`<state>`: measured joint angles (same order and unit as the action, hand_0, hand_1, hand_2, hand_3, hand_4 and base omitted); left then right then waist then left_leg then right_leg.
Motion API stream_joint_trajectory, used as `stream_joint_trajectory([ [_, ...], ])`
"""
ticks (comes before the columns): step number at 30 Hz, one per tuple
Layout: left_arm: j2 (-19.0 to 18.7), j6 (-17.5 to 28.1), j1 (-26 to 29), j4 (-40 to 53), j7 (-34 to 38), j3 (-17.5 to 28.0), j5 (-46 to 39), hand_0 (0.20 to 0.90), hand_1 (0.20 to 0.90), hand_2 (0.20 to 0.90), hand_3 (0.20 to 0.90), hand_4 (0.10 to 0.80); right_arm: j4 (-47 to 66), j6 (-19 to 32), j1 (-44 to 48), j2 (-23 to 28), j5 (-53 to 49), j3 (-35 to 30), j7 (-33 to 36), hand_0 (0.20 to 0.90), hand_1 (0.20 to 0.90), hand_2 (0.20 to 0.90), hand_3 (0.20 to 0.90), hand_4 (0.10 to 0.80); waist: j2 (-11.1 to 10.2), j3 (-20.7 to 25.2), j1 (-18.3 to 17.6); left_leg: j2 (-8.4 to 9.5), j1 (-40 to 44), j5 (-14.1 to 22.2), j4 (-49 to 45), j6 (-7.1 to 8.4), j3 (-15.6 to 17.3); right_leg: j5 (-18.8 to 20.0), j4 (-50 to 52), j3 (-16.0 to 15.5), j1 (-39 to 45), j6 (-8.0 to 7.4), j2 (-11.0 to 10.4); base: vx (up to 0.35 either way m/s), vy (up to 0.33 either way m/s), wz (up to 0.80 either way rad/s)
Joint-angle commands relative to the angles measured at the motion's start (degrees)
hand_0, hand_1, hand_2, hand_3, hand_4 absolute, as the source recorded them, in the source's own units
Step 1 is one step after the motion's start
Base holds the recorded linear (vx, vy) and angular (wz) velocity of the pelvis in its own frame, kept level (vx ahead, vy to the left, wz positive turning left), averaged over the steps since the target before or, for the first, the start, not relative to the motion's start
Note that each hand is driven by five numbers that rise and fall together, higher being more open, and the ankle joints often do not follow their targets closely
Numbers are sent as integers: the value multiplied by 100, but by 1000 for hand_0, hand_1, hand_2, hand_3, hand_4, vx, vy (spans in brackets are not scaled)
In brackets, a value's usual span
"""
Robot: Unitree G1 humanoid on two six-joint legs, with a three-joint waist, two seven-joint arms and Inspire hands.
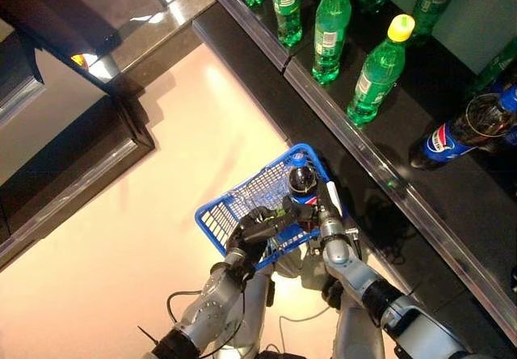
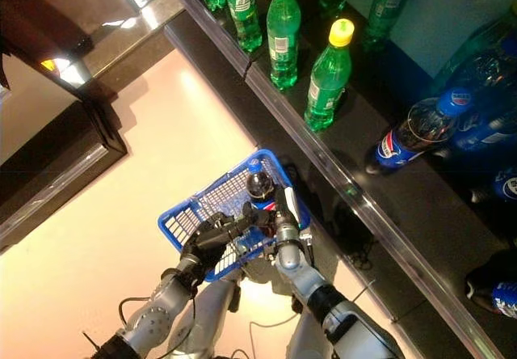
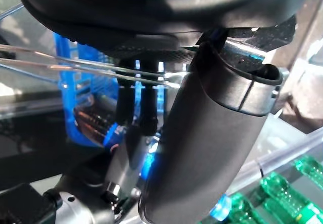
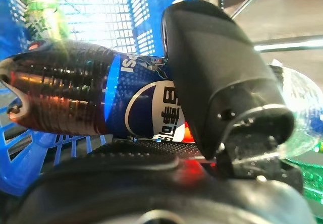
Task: Pick up the drink and place into the basket.
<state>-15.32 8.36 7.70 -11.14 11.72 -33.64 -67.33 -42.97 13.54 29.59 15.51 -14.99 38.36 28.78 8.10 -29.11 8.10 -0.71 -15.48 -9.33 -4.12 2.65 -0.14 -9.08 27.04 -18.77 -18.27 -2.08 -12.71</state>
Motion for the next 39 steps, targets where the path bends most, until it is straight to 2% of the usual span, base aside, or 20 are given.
stream_joint_trajectory([
  [1, 283, 867, 643, 1378, -904, -189, -69, 300, 300, 300, 200, 100, 242, 604, 1232, -512, 225, 205, -271, 300, 300, 300, 200, 100, -114, -68, 54, 245, -277, 844, -803, -82, 138, 1295, -1847, 213, 521, -354, -154, -13, 31, 6],
  [6, 324, 886, 779, 1166, -1031, -243, -182, 300, 300, 300, 200, 100, -213, 528, 1507, -556, 105, 150, -455, 300, 300, 300, 200, 100, -68, -68, 96, 293, -446, 846, -880, -113, 111, 1297, -1720, 215, 302, -367, -190, -12, 28, 6],
  [20, 593, 900, 1247, 815, -999, -366, -247, 300, 300, 300, 200, 100, -1198, -339, 2230, -844, -404, 40, -673, 300, 300, 300, 200, 100, -14, -68, 191, 366, -798, 833, -1010, -179, 101, 1345, -1492, 266, -161, -436, -263, -3, 25, 6],
  [26, 703, 839, 1418, 737, -893, -394, -262, 300, 300, 300, 200, 100, -1590, -432, 2431, -934, -672, -86, -757, 314, 314, 314, 216, 116, 5, -68, 229, 373, -904, 845, -1057, -185, 87, 1330, -1406, 259, -286, -459, -284, 0, 0, 0],
  [27, 704, 826, 1445, 737, -880, -388, -266, 300, 300, 300, 200, 100, -1613, -427, 2473, -932, -718, -99, -799, 474, 474, 474, 403, 303, 1, -68, 232, 380, -927, 833, -1059, -187, 81, 1341, -1409, 256, -306, -461, -286, 0, 0, 0],
  [28, 706, 811, 1448, 752, -861, -394, -266, 300, 300, 300, 200, 100, -1635, -427, 2491, -940, -715, -126, -818, 594, 594, 594, 543, 443, 5, -68, 240, 383, -928, 852, -1076, -188, 74, 1325, -1384, 259, -316, -464, -286, 0, 0, 0],
  [29, 718, 799, 1492, 752, -826, -400, -272, 300, 300, 300, 200, 100, -1667, -457, 2563, -953, -719, -150, -826, 900, 900, 900, 900, 800, 5, -68, 247, 390, -949, 838, -1072, -191, 64, 1336, -1378, 256, -343, -464, -288, 4, -8, 3],
  [39, 886, 742, 1625, 671, -688, -398, -231, 300, 300, 300, 200, 100, -1834, -431, 2811, -1041, -875, -185, -964, 900, 900, 900, 900, 800, 26, -68, 259, 387, -906, 857, -1095, -177, 69, 1297, -1308, 250, -338, -442, -284, 0, 0, 0],
])
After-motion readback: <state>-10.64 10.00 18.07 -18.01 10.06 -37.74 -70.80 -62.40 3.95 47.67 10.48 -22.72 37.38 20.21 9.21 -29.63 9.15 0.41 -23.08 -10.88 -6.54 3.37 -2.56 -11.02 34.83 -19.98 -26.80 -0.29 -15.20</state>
